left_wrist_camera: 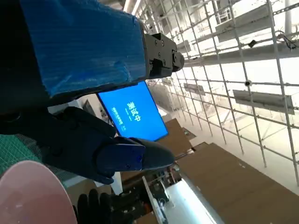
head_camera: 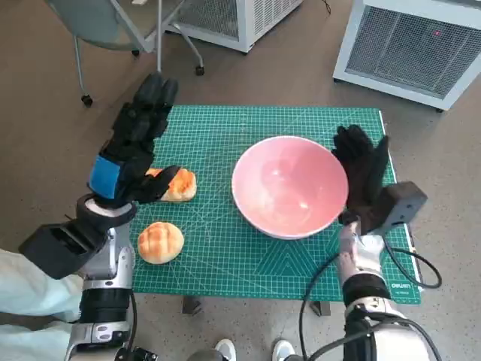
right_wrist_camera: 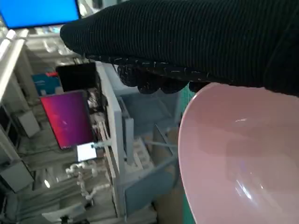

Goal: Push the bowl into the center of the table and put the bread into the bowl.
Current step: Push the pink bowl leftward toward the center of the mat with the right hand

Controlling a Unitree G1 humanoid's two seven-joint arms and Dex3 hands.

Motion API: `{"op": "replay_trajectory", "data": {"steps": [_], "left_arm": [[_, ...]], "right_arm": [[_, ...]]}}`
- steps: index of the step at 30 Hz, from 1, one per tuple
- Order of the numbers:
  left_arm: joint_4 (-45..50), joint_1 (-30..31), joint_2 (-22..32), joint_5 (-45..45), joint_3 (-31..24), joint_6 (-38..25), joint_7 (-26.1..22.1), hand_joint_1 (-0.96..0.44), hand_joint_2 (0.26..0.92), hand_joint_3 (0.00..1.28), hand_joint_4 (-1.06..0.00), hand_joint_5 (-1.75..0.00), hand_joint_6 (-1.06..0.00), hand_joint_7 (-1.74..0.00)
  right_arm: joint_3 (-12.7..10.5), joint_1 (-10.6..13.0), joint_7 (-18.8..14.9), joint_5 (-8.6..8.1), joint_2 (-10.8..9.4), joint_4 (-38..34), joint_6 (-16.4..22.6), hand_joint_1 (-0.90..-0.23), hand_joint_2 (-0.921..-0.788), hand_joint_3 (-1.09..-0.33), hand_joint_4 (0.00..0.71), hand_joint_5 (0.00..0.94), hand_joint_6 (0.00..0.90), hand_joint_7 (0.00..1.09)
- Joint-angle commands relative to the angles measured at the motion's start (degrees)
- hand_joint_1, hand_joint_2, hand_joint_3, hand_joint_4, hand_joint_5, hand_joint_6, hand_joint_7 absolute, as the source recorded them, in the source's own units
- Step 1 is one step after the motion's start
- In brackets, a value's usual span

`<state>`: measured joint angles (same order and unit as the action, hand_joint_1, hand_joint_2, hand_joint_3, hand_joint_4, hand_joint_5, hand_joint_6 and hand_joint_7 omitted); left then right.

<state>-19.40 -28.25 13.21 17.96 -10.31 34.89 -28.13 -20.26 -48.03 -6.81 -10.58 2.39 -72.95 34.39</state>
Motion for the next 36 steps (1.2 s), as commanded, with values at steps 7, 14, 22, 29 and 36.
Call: {"op": "replay_trajectory", "data": {"steps": [7, 14, 22, 29, 36], "left_arm": [[2.08, 1.4, 0.39, -0.4, -0.15, -0.66, 1.05, -0.64, 0.921, 0.38, -0.11, 0.0, -0.18, -0.05], [2.99, 2.03, 0.43, -0.25, -0.03, -1.37, 1.4, -0.64, 0.921, 0.38, -0.11, 0.0, -0.19, -0.05], [3.38, 2.2, 0.37, -0.04, -0.17, -2.15, 1.52, -0.64, 0.921, 0.38, -0.11, 0.0, -0.19, -0.05], [3.37, 2.21, 0.27, -0.1, -0.17, -2.31, 1.66, -0.64, 0.921, 0.38, -0.11, 0.0, -0.2, -0.05], [2.77, 1.76, 0.1, -0.19, -0.11, -2.07, 1.75, -0.63, 0.921, 0.38, -0.11, 0.0, -0.2, -0.05]], "right_arm": [[-0.86, -0.94, -0.48, -0.99, -2.25, -1.39, -3.86, -0.623, -0.921, -0.762, 0.044, 0.006, 0.047, 0.39], [0.66, -1.01, 1.06, 1.01, -2.56, -1.59, -3.96, -0.631, -0.921, -0.755, 0.047, 0.005, 0.057, 0.38], [2.81, -1.1, 2.89, 3.77, -1.72, -1.61, -3.89, -0.602, -0.921, -0.797, 0.057, 0.007, 0.066, 0.37], [3.11, -1.22, 1.51, 4.03, -0.36, -0.42, -2.32, -0.617, -0.921, -0.803, 0.052, 0.003, 0.069, 0.36], [2.7, -1.46, -1.6, 2.89, 0.88, 2.44, 2.93, -0.61, -0.921, -0.821, 0.049, 0.001, 0.067, 0.35]]}}
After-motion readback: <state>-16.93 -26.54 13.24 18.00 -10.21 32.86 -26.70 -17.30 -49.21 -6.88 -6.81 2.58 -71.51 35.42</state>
